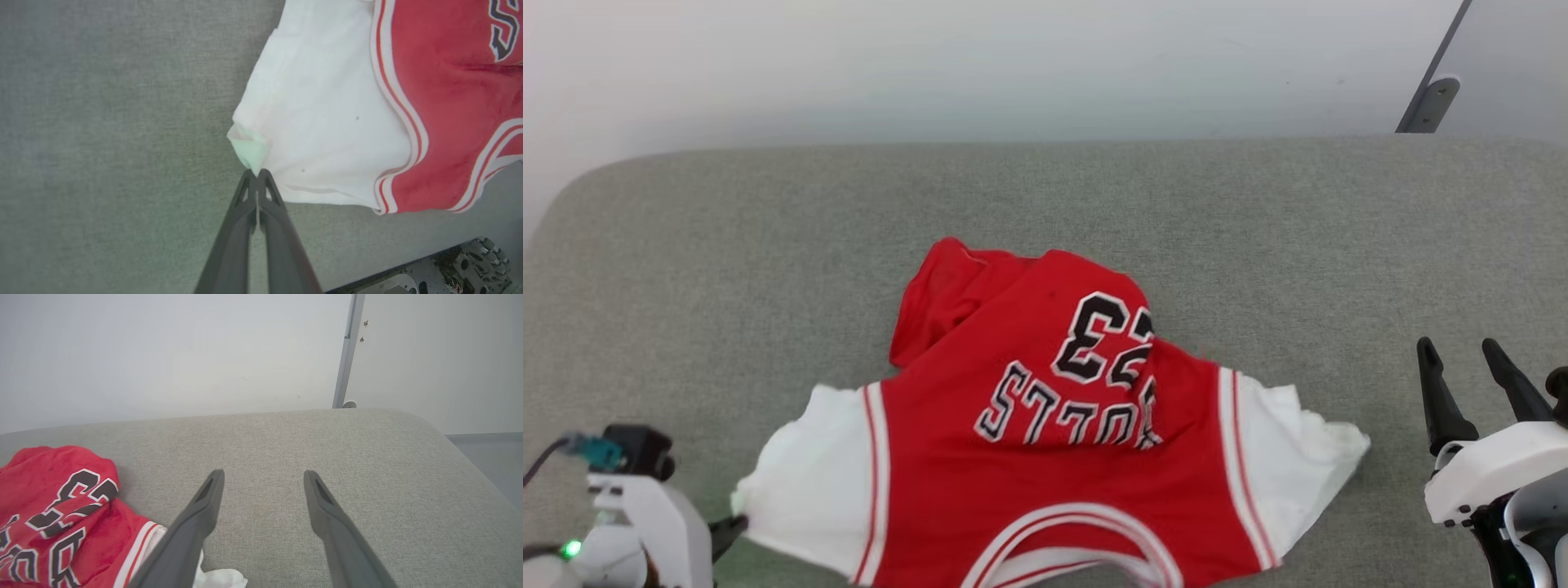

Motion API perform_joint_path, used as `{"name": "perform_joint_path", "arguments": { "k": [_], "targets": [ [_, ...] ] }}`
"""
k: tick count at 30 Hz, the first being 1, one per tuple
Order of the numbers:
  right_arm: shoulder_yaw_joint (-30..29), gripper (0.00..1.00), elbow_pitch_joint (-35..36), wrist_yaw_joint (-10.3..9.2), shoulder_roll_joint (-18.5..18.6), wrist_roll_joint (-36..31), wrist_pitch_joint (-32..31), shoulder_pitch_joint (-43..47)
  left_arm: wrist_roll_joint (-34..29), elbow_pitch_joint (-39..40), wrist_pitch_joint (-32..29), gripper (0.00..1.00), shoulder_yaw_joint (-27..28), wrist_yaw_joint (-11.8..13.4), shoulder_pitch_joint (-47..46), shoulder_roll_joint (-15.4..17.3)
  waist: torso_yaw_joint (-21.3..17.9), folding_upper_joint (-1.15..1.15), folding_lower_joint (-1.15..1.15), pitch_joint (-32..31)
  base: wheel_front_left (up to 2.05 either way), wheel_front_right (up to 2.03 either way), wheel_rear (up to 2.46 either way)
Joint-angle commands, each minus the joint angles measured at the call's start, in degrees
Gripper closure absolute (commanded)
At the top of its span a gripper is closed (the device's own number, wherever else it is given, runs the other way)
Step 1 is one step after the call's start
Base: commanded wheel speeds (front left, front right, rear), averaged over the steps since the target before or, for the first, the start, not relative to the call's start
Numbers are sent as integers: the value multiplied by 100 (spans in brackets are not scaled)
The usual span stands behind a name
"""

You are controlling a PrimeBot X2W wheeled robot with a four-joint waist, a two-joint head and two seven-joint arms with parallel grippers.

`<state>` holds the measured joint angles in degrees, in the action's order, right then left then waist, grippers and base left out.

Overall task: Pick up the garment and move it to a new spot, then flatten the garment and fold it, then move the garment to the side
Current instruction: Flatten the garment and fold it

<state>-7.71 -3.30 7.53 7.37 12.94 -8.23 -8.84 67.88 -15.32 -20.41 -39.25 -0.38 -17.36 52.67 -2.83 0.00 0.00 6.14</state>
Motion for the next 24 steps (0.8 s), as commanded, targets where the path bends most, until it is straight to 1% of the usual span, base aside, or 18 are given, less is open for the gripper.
{"name": "perform_joint_path", "arguments": {
  "k": [1,6,8,9,10,11,12,16,20,24],
  "targets": [
    [-10,0,22,-9,9,-44,-18,42,56,-84,40,100,20,60,82,-8,8,0,0,-16,0,0,0],
    [33,0,8,-9,23,-19,-64,112,47,-441,168,100,-37,-57,199,-137,10,0,0,-103,0,0,0],
    [55,0,23,-9,42,-4,-57,121,9,-550,215,64,-60,-68,180,-193,9,0,0,-152,0,0,0],
    [63,0,34,-9,55,-5,-54,127,9,-581,207,52,-75,-81,167,-217,8,0,0,-174,0,0,0],
    [69,0,47,-9,63,-4,-55,137,0,-607,182,20,-84,-84,140,-231,8,0,0,-204,0,0,0],
    [68,0,66,-9,64,5,-51,150,5,-613,167,3,-80,-83,106,-245,9,0,0,-226,0,0,0],
    [65,0,83,-9,64,10,-48,164,17,-607,137,0,-85,-77,72,-255,10,0,0,-252,0,0,0],
    [70,0,142,-9,83,25,-62,268,4,-486,-57,0,-100,-19,-51,-172,7,0,0,-350,0,0,0],
    [74,0,216,-9,81,34,-67,313,-69,-293,-394,0,-166,96,-237,-53,0,0,0,-432,0,0,0],
    [105,0,287,-9,59,51,-75,386,-226,-262,-811,0,-331,195,-461,-37,-23,0,0,-457,0,0,0]
  ]
}}
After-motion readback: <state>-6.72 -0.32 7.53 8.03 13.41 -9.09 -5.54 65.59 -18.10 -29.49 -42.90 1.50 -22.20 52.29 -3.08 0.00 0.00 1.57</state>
